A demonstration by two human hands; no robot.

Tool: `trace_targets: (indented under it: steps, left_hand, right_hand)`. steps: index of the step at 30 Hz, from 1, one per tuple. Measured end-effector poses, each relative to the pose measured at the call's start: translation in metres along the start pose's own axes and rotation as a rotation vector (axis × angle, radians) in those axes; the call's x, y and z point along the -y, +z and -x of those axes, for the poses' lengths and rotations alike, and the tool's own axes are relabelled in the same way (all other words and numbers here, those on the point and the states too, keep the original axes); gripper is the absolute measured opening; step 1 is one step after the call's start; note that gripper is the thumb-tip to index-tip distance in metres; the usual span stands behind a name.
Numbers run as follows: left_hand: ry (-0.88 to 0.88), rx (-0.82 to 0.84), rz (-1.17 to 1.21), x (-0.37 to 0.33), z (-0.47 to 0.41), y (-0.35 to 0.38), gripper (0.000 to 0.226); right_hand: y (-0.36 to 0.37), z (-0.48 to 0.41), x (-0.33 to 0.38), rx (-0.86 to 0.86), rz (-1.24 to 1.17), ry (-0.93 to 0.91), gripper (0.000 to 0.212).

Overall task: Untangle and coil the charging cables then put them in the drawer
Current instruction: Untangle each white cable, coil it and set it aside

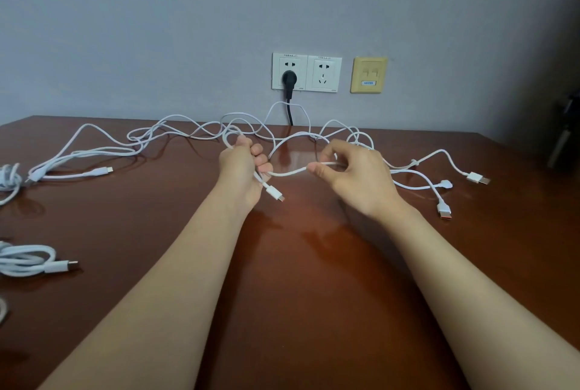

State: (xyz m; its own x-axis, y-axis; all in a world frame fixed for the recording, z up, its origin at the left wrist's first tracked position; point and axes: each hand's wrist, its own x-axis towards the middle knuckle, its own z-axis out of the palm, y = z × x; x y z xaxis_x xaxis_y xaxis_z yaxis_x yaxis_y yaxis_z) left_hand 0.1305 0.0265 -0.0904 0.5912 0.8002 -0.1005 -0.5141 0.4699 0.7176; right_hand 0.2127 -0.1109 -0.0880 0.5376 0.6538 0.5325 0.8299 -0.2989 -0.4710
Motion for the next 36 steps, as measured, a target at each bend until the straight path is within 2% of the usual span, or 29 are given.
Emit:
trace_targets:
  steps: [5, 14, 20, 25, 29, 32, 36]
  left_hand:
    - [0.028, -0.036, -0.202, 0.000, 0.005, -0.001, 0.032]
    - [0.091, -0.038, -0.526, 0.005, 0.015, 0.003, 0.029]
    - [0.047, 0.002, -0.596, 0.010, 0.013, 0.005, 0.028]
    - [-0.040, 0.093, -0.613, 0.017, 0.019, 0.013, 0.040]
    - [-0.131, 0.235, -0.610, 0.017, 0.030, 0.018, 0.052]
    - [-0.187, 0.351, -0.606, 0.015, 0.036, 0.020, 0.065]
    - [-0.198, 0.404, -0.648, 0.014, 0.038, 0.021, 0.067]
  right_hand:
    - [0.001, 0.001, 0.010, 0.002, -0.013, -0.138, 0.015]
    - [0.008, 0.003, 0.014, 0.134, -0.056, -0.254, 0.015]
    - [0.007, 0.004, 0.019, 0.129, -0.187, -0.198, 0.016]
    - [0.007, 0.003, 0.018, 0.105, -0.288, -0.111, 0.019]
    - [0.007, 0.000, 0.016, 0.058, -0.291, -0.081, 0.030]
    - [0.009, 0.001, 0.016, 0.096, -0.298, -0.104, 0.023]
    - [0.009, 0.001, 0.013, 0.118, -0.331, -0.065, 0.017]
